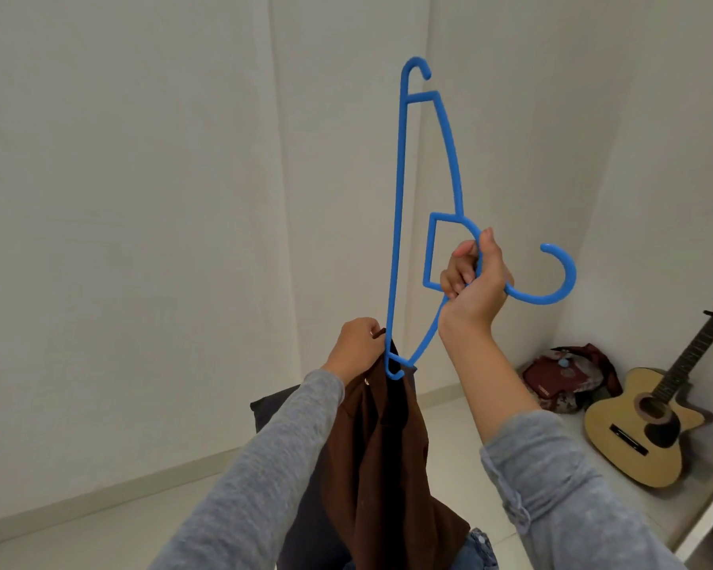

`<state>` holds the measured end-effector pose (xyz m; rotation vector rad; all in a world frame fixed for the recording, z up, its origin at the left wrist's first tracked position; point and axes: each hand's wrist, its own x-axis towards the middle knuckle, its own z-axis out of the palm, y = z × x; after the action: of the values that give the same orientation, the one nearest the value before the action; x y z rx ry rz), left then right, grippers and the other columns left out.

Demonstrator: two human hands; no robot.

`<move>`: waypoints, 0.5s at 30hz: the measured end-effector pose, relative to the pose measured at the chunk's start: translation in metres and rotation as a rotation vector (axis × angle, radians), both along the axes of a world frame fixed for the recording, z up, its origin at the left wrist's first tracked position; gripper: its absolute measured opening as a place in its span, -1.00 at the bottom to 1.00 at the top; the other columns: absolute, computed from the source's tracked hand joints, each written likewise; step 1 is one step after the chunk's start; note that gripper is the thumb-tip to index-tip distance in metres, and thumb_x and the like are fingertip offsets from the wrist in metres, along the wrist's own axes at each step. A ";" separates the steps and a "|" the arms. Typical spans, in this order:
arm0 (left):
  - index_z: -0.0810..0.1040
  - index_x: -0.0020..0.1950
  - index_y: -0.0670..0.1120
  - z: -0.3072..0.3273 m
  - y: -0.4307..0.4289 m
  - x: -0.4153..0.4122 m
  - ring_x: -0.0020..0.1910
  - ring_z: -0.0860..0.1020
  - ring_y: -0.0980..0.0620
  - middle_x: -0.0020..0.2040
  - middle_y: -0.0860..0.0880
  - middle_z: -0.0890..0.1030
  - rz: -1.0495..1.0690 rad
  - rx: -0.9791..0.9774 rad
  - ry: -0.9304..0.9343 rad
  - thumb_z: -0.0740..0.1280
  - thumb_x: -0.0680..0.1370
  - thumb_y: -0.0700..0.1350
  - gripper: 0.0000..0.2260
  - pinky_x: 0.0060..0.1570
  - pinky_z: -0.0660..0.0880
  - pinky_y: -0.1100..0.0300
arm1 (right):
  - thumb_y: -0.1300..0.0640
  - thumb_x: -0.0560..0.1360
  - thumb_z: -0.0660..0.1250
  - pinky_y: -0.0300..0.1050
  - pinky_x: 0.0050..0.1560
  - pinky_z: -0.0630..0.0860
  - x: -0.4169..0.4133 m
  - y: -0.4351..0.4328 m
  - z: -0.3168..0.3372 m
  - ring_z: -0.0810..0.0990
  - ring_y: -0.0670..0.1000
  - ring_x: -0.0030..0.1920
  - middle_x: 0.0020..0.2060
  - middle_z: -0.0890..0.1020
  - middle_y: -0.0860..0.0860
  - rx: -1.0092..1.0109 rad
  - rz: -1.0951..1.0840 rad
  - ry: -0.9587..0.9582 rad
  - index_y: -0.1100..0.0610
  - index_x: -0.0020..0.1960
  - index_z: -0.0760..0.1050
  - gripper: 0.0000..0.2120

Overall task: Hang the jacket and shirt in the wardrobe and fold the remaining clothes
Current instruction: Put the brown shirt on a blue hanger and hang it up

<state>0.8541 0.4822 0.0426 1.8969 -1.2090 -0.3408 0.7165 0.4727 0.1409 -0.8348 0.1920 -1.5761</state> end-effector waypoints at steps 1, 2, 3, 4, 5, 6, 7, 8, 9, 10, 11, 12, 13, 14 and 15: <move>0.41 -0.24 -0.17 0.001 0.001 0.001 -0.40 0.38 0.14 -0.32 0.00 0.42 0.003 -0.008 0.009 0.27 0.57 -0.17 -0.80 -0.52 0.33 0.48 | 0.07 0.59 0.18 -0.19 -0.52 0.04 0.001 0.000 -0.004 0.13 -0.12 -0.57 -0.61 0.25 -0.09 0.001 -0.004 -0.015 0.06 -0.50 0.46 -0.53; 0.41 -0.26 -0.17 0.002 0.002 0.003 -0.40 0.38 0.15 -0.33 0.00 0.43 0.003 -0.018 0.016 0.27 0.57 -0.16 -0.79 -0.52 0.33 0.47 | 0.07 0.58 0.19 -0.20 -0.52 0.05 0.001 -0.001 -0.009 0.13 -0.12 -0.57 -0.62 0.26 -0.09 -0.001 -0.009 -0.024 0.05 -0.51 0.45 -0.53; 0.41 -0.28 -0.15 0.004 0.004 0.005 -0.40 0.38 0.15 -0.34 0.01 0.43 -0.003 -0.031 0.020 0.29 0.56 -0.14 -0.77 -0.50 0.32 0.45 | 0.07 0.57 0.19 -0.22 -0.53 0.05 0.001 -0.002 -0.015 0.14 -0.12 -0.58 -0.62 0.25 -0.09 -0.004 -0.020 -0.021 0.05 -0.51 0.44 -0.54; 0.42 -0.29 -0.15 0.006 0.005 0.006 -0.40 0.37 0.15 -0.35 0.01 0.43 -0.012 -0.043 0.023 0.31 0.55 -0.11 -0.76 -0.48 0.30 0.42 | 0.05 0.54 0.20 -0.22 -0.54 0.06 0.001 -0.003 -0.022 0.14 -0.11 -0.58 -0.62 0.25 -0.09 -0.005 -0.036 -0.006 0.05 -0.51 0.43 -0.56; 0.44 -0.28 -0.15 0.009 0.007 0.007 -0.39 0.38 0.14 -0.36 0.02 0.42 -0.025 -0.058 0.025 0.32 0.54 -0.08 -0.76 -0.45 0.29 0.40 | 0.04 0.51 0.21 -0.22 -0.55 0.06 0.002 -0.005 -0.030 0.15 -0.11 -0.58 -0.62 0.25 -0.08 -0.002 -0.054 0.021 0.06 -0.51 0.41 -0.59; 0.46 -0.27 -0.16 0.012 0.008 0.008 -0.37 0.38 0.13 -0.36 0.03 0.43 -0.036 -0.068 0.025 0.33 0.53 -0.06 -0.76 -0.43 0.29 0.37 | 0.03 0.49 0.22 -0.22 -0.55 0.07 0.001 -0.007 -0.038 0.15 -0.10 -0.58 -0.62 0.24 -0.08 0.004 -0.074 0.056 0.07 -0.51 0.40 -0.61; 0.47 -0.26 -0.16 0.014 0.010 0.009 -0.36 0.39 0.12 -0.36 0.03 0.43 -0.042 -0.077 0.018 0.34 0.53 -0.06 -0.77 -0.40 0.29 0.36 | 0.02 0.47 0.22 -0.23 -0.55 0.08 0.001 -0.009 -0.046 0.15 -0.10 -0.58 -0.63 0.24 -0.08 0.005 -0.091 0.099 0.08 -0.51 0.39 -0.61; 0.47 -0.25 -0.16 0.015 0.010 0.011 -0.34 0.40 0.10 -0.36 0.03 0.43 -0.043 -0.083 0.009 0.35 0.53 -0.07 -0.78 -0.39 0.29 0.35 | 0.03 0.47 0.22 -0.24 -0.55 0.09 -0.001 -0.012 -0.051 0.15 -0.10 -0.59 -0.63 0.24 -0.08 -0.006 -0.102 0.147 0.08 -0.51 0.37 -0.62; 0.48 -0.25 -0.16 0.015 0.011 0.012 -0.32 0.41 0.09 -0.35 0.03 0.44 -0.038 -0.088 -0.001 0.35 0.52 -0.07 -0.78 -0.37 0.29 0.35 | 0.04 0.46 0.22 -0.25 -0.55 0.10 -0.003 -0.014 -0.055 0.14 -0.10 -0.59 -0.64 0.24 -0.09 -0.031 -0.101 0.198 0.09 -0.52 0.37 -0.61; 0.48 -0.25 -0.17 0.015 0.011 0.015 -0.30 0.41 0.08 -0.34 0.02 0.45 -0.029 -0.090 -0.009 0.35 0.52 -0.08 -0.79 -0.36 0.30 0.35 | 0.06 0.46 0.22 -0.27 -0.55 0.12 -0.005 -0.017 -0.056 0.14 -0.10 -0.59 -0.64 0.23 -0.09 -0.065 -0.094 0.250 0.10 -0.52 0.37 -0.61; 0.48 -0.25 -0.18 0.015 0.012 0.016 -0.28 0.42 0.06 -0.32 0.00 0.46 -0.016 -0.095 -0.014 0.35 0.52 -0.09 -0.79 -0.36 0.30 0.35 | 0.07 0.46 0.22 -0.28 -0.55 0.13 -0.008 -0.018 -0.055 0.14 -0.10 -0.59 -0.65 0.22 -0.10 -0.102 -0.085 0.304 0.13 -0.52 0.37 -0.62; 0.49 -0.24 -0.18 0.015 0.011 0.017 -0.27 0.42 0.06 -0.30 -0.02 0.46 0.002 -0.102 -0.009 0.35 0.52 -0.09 -0.79 -0.36 0.30 0.35 | 0.08 0.46 0.22 -0.29 -0.55 0.13 -0.011 -0.020 -0.053 0.13 -0.11 -0.59 -0.65 0.22 -0.11 -0.139 -0.078 0.356 0.16 -0.51 0.36 -0.63; 0.49 -0.24 -0.19 0.016 0.012 0.018 -0.28 0.42 0.06 -0.30 -0.02 0.46 0.021 -0.113 0.005 0.35 0.52 -0.09 -0.79 -0.36 0.30 0.35 | 0.09 0.45 0.22 -0.29 -0.55 0.14 -0.012 -0.020 -0.050 0.13 -0.11 -0.58 -0.66 0.22 -0.11 -0.169 -0.075 0.397 0.18 -0.50 0.36 -0.63; 0.49 -0.24 -0.19 0.016 0.012 0.017 -0.29 0.41 0.07 -0.31 -0.01 0.45 0.036 -0.128 0.024 0.35 0.52 -0.09 -0.79 -0.37 0.30 0.35 | 0.09 0.45 0.22 -0.29 -0.55 0.13 -0.013 -0.019 -0.046 0.13 -0.11 -0.58 -0.66 0.21 -0.11 -0.184 -0.071 0.415 0.19 -0.49 0.37 -0.64; 0.48 -0.25 -0.19 0.017 0.012 0.016 -0.30 0.41 0.07 -0.33 -0.01 0.44 0.041 -0.143 0.042 0.35 0.52 -0.10 -0.79 -0.38 0.30 0.35 | 0.09 0.44 0.23 -0.28 -0.55 0.12 -0.013 -0.017 -0.044 0.12 -0.11 -0.58 -0.66 0.21 -0.11 -0.177 -0.063 0.401 0.20 -0.49 0.37 -0.64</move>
<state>0.8700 0.4941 0.0599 1.7801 -1.1345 -0.2642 0.7036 0.4553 0.0971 -1.2924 0.3733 -1.4851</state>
